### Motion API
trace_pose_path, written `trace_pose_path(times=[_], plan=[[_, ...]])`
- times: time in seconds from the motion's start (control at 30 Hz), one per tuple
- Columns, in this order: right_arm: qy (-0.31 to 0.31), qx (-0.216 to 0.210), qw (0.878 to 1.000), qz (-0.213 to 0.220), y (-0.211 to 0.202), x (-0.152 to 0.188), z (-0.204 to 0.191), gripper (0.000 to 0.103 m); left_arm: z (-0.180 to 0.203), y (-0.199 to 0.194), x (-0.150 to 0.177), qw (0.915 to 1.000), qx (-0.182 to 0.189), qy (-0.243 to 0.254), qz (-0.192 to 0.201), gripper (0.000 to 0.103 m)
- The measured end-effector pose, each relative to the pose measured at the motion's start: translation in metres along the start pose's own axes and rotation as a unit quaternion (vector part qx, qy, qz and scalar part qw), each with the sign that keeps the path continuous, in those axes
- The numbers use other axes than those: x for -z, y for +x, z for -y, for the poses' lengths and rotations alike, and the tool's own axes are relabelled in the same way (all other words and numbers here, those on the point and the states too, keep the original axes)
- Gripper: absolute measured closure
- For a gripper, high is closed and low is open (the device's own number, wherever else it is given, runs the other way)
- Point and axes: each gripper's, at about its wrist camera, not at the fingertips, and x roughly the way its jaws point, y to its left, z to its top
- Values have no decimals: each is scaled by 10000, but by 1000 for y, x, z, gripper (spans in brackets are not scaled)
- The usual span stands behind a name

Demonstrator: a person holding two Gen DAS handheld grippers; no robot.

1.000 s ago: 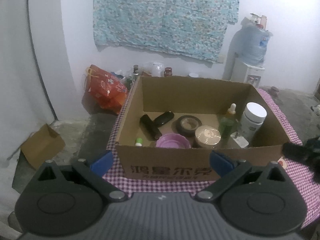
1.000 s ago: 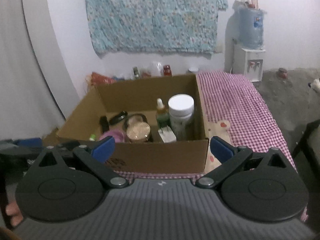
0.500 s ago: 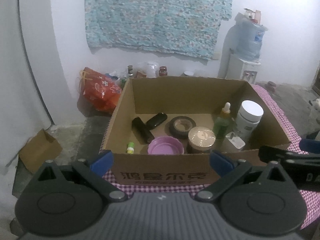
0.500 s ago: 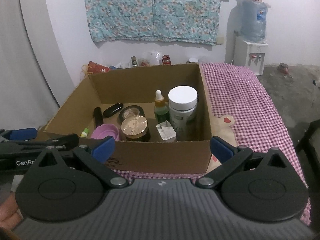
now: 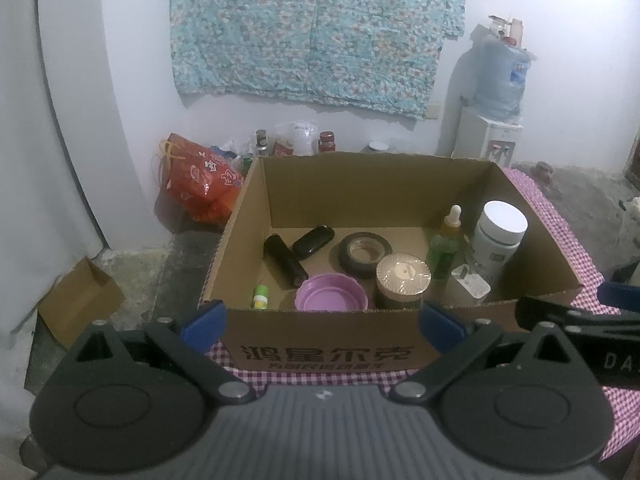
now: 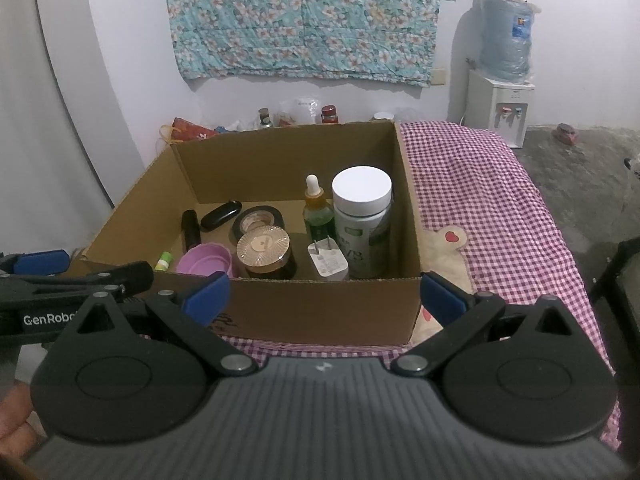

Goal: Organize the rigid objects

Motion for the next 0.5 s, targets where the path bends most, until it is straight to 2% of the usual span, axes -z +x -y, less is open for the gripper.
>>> trace_pose_path(times=[0.5], plan=[[-21, 12, 10000, 0, 0, 0, 0, 1, 4, 1, 1, 10000, 41, -41, -27, 4]])
